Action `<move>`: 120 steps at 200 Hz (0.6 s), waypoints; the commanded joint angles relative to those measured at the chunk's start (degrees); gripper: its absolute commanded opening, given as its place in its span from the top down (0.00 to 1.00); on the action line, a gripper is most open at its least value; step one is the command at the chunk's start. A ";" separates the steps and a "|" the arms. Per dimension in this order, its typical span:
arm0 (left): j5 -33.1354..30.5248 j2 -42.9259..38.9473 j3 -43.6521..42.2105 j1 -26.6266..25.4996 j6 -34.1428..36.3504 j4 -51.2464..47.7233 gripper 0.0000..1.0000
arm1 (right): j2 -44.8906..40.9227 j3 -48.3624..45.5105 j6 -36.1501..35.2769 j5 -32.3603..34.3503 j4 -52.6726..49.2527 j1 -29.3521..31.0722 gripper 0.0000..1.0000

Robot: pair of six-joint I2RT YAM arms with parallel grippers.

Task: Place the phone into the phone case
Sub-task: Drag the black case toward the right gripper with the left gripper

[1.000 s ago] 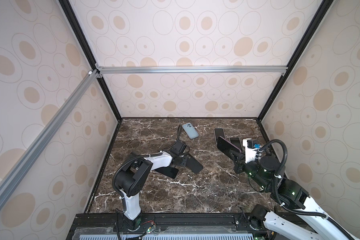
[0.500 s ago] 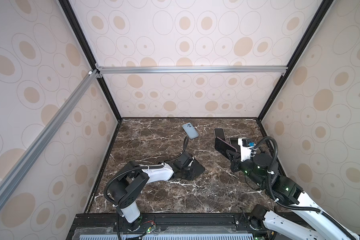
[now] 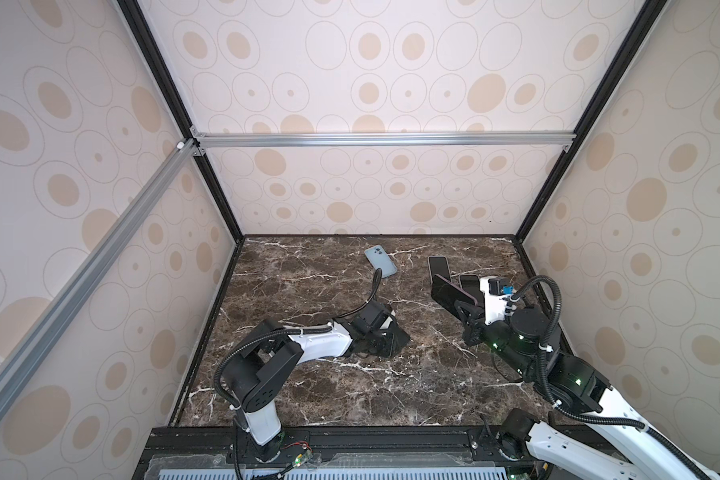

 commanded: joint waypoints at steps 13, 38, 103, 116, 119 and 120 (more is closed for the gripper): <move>-0.38 -0.70 1.42 -0.39 -0.36 -0.83 0.60 | -0.67 -0.45 0.63 0.85 2.81 -0.11 1.00; -0.98 -0.64 0.25 -0.48 -0.36 -0.76 0.59 | -0.25 -0.62 0.63 0.61 3.58 -0.07 1.00; -0.49 2.43 0.73 -0.40 -0.28 1.44 0.58 | -0.21 -0.67 0.52 0.47 3.63 -0.05 1.00; -0.10 3.35 1.52 -0.43 -0.45 1.72 0.58 | -0.31 -0.59 0.45 0.60 3.50 -0.07 1.00; 0.09 3.46 1.65 -0.45 -0.42 1.89 0.59 | -0.32 -0.61 0.46 0.60 3.46 -0.05 1.00; 0.08 3.53 1.75 -0.46 -0.48 1.94 0.58 | -0.32 -0.61 0.46 0.63 3.46 -0.09 1.00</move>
